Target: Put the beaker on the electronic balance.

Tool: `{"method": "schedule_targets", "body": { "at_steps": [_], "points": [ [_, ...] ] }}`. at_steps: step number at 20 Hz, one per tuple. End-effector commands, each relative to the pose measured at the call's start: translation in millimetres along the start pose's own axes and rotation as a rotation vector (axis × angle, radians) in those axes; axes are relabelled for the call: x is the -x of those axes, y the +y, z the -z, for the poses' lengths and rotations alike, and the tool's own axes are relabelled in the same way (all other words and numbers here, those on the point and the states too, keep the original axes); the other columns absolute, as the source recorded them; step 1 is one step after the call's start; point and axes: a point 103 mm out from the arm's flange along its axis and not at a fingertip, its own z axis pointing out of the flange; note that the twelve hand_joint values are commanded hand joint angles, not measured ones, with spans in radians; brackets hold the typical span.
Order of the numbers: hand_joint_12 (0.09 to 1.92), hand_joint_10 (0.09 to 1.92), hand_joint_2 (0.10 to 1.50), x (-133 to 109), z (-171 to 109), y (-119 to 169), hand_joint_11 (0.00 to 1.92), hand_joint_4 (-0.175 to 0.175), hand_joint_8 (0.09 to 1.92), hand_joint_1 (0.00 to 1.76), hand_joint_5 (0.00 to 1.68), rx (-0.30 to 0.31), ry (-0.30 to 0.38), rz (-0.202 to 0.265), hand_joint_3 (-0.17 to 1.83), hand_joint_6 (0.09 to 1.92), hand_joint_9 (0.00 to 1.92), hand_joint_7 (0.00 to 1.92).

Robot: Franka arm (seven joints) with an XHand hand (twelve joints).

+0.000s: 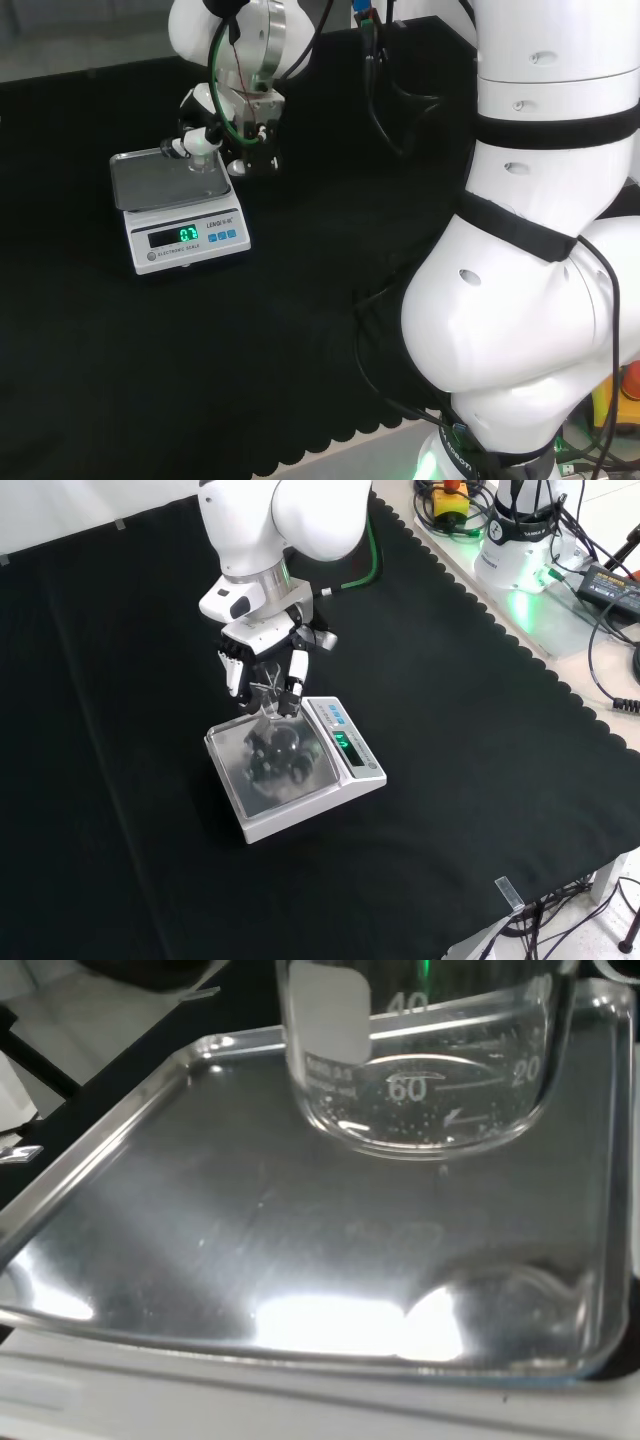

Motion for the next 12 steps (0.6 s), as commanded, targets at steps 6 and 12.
{"method": "schedule_targets", "body": {
  "at_steps": [6,12],
  "points": [
    [0.66,0.42,1.11,1,-7,8,1.68,-0.100,0.78,1.12,1.00,-0.037,-0.038,0.036,-0.01,0.98,1.84,1.52],
    [0.66,0.42,1.11,-25,-29,17,1.68,-0.101,0.78,1.12,1.00,-0.083,-0.125,0.078,-0.01,0.98,1.83,1.52]
  ]
}}
